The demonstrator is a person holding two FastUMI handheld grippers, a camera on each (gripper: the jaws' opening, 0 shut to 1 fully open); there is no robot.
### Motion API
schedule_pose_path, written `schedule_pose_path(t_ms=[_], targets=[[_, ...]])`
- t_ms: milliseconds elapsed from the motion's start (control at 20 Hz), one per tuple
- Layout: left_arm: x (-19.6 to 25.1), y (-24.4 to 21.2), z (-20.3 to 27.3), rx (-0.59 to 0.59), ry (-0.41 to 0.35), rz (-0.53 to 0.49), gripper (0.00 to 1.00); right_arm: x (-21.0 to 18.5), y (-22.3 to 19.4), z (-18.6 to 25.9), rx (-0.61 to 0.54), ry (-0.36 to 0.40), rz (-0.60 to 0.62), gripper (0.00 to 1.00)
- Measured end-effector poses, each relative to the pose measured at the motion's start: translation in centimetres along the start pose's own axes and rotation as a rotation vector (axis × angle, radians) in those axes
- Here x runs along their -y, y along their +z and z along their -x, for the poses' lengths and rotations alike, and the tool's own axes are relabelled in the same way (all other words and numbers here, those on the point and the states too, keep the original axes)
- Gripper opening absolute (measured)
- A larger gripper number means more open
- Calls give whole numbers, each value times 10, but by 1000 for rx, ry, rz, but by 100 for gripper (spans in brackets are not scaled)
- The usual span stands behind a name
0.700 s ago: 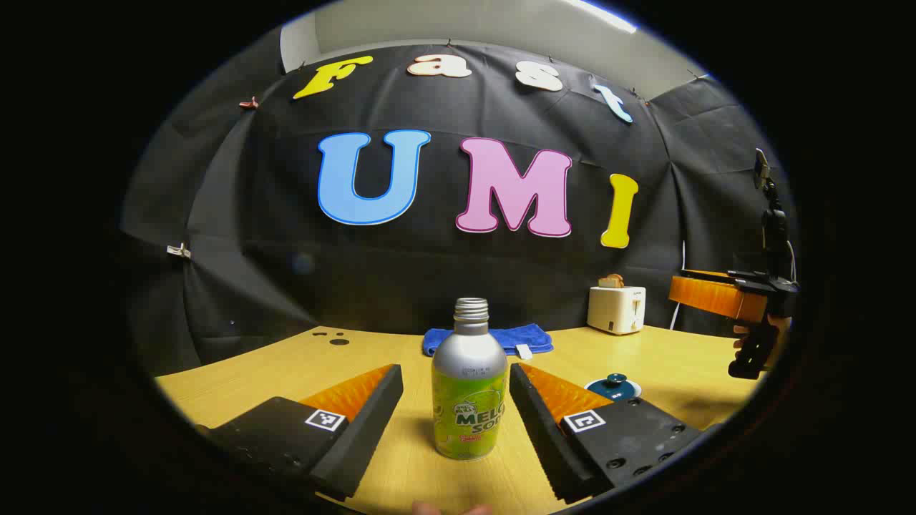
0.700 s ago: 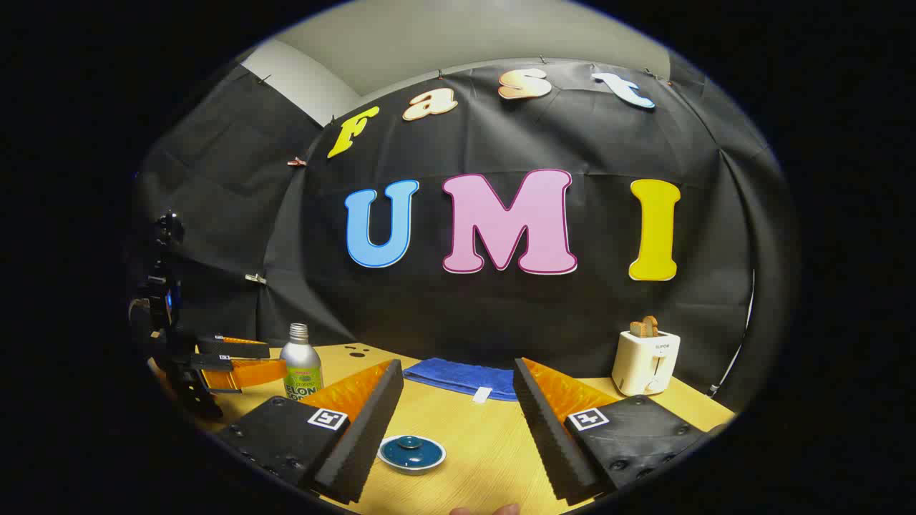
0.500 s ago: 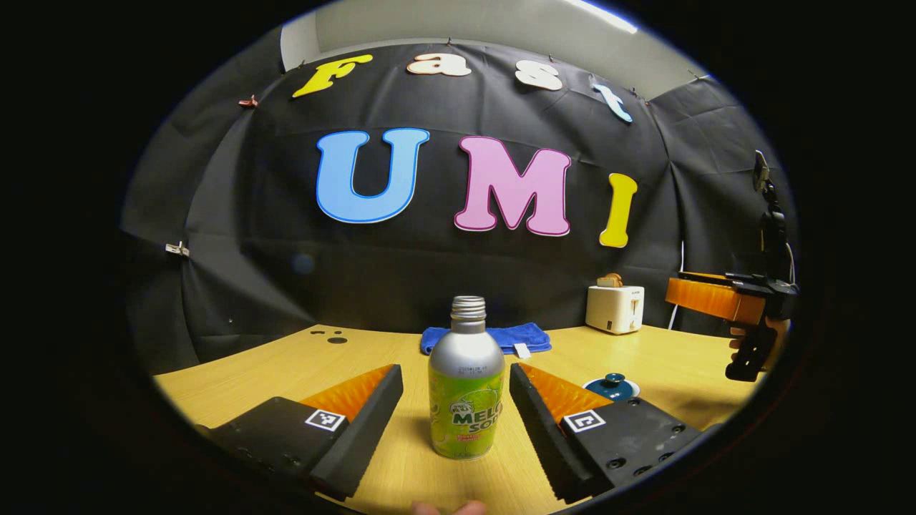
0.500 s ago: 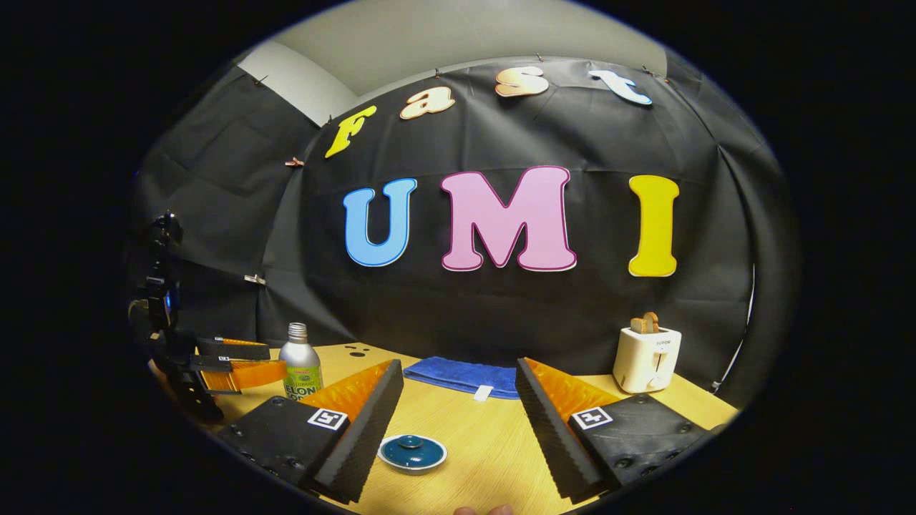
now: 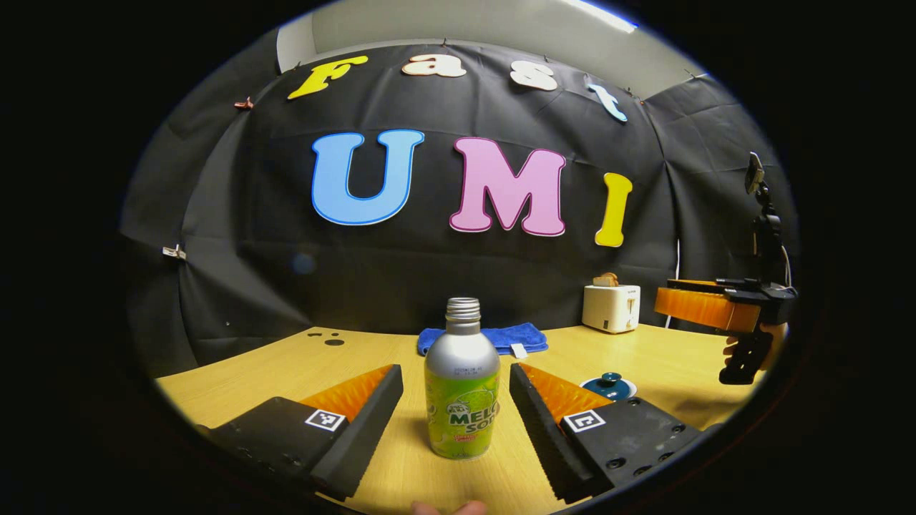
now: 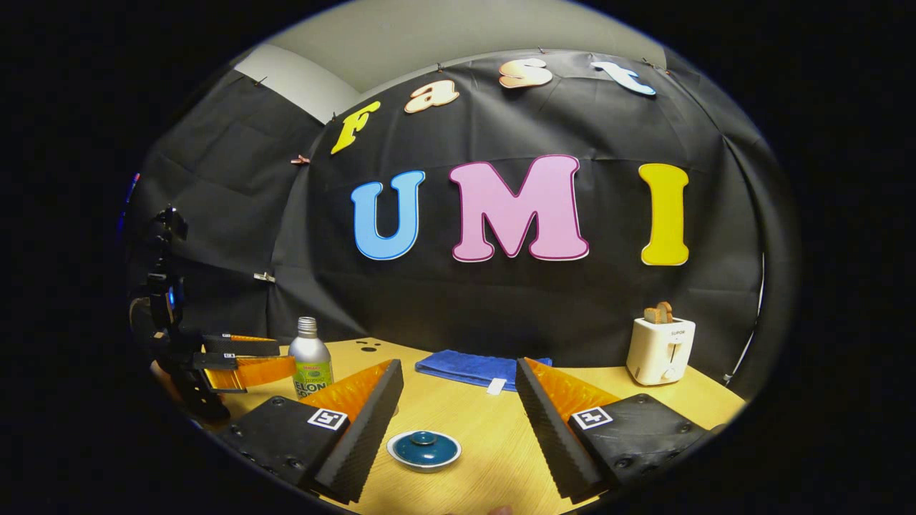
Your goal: Open the teacup lid with one hand, grasp the water bottle and pour water into the teacup with the other hand; after pouring, place the water bottle on the coaster and then close the teacup lid.
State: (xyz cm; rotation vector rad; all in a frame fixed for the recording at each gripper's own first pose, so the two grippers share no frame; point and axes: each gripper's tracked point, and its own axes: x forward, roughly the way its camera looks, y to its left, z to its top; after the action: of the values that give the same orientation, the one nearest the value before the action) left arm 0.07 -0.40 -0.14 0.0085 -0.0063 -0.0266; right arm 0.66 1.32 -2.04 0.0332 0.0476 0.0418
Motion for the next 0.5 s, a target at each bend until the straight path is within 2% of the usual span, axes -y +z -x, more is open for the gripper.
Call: schedule_pose_path(t_ms=[200, 500], targets=[[0, -2, -1, -4, 0, -5, 95, -11, -25, -9, -73, 29, -5, 98], [-2, -6, -4, -10, 6, -5, 95, -23, -76, -22, -261, 68, -21, 94]])
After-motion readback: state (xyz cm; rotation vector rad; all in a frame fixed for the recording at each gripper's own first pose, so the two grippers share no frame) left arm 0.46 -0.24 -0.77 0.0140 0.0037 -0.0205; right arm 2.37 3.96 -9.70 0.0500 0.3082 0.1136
